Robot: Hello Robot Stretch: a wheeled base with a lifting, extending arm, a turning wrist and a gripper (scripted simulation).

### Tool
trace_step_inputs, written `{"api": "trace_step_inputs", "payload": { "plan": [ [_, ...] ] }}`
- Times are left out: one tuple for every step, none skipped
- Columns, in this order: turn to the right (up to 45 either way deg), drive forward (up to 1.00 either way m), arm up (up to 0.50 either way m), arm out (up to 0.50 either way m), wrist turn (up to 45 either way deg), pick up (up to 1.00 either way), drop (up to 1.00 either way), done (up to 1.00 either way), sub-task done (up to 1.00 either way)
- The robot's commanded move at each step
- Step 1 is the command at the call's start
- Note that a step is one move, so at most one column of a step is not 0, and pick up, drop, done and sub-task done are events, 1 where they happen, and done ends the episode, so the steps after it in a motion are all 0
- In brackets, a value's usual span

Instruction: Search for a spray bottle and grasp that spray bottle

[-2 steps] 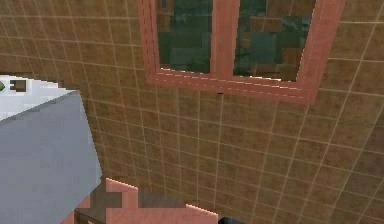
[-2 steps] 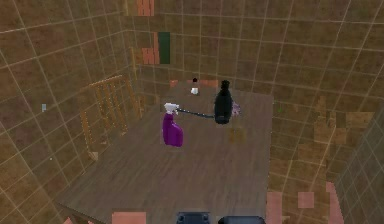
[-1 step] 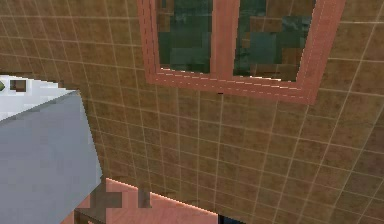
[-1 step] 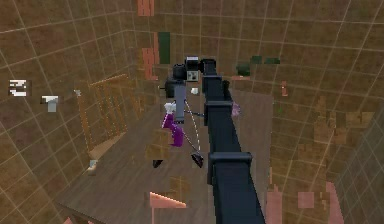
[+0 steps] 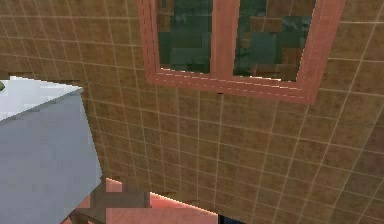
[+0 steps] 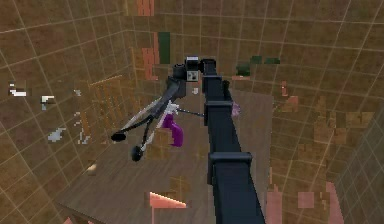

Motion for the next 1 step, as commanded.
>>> {"api": "trace_step_inputs", "payload": {
  "plan": [
    [0.0, 0.00, 0.00, 0.00, 45.0, 0.00, 0.00, 0.00, 0.00]
  ]
}}
